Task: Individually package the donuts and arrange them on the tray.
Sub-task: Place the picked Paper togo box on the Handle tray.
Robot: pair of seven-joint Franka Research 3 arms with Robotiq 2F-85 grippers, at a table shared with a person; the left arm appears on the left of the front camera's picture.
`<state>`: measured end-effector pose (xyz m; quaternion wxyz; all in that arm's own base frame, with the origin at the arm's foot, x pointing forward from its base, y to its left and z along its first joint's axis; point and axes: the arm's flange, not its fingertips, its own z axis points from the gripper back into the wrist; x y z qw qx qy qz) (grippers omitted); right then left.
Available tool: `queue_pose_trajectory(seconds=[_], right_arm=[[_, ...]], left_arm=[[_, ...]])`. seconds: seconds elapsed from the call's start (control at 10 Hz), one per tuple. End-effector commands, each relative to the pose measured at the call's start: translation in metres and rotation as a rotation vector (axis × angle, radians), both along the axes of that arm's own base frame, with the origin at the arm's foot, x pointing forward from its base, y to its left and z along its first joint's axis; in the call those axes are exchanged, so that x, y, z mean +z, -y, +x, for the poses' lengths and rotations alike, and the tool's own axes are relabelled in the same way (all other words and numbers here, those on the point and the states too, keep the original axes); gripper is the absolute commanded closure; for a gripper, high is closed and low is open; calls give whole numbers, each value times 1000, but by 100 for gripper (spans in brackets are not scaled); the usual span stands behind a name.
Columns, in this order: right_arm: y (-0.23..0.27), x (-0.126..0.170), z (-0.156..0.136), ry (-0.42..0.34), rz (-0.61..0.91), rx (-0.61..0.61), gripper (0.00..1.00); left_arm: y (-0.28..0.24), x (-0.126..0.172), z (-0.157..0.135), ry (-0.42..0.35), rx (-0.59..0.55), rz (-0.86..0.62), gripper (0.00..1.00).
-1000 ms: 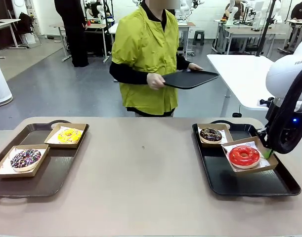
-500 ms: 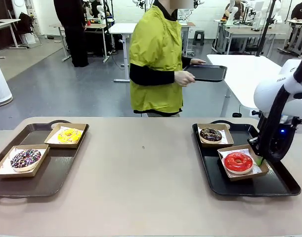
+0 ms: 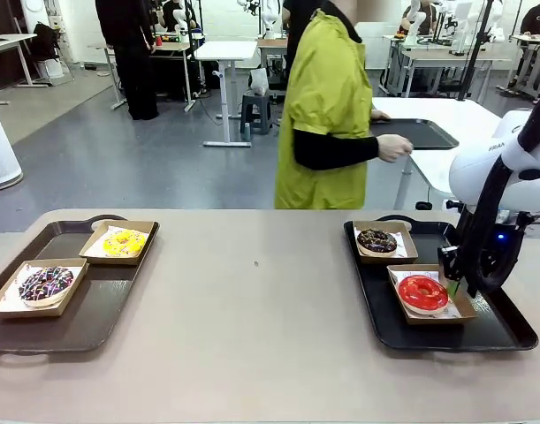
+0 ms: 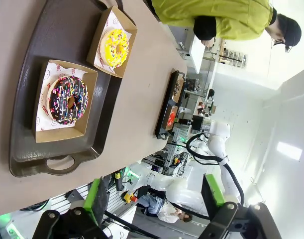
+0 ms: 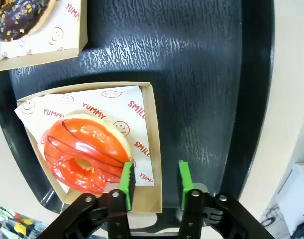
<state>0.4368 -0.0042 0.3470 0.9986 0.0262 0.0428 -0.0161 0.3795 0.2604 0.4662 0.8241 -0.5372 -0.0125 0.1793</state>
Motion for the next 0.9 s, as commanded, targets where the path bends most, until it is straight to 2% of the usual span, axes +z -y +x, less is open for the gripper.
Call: queue_pose_trajectory(seconds=[0.0,0.1,0.5,0.7,0.8], right_arm=[[3,6,-10,8,33,-15,0],[5,10,-12,13,41,-13,43],[20,32,-27,30,90,12,3],[26,35,-31,1,126,56,0],[36,42,-33,-32,219,134,0]], left_arm=[[0,3,-2,6,1,-2,0],[0,3,-2,6,1,-2,0],[0,3,-2,6,1,-2,0],[0,3,-2,6,1,-2,0],[0,3,-2,6,1,-2,0]])
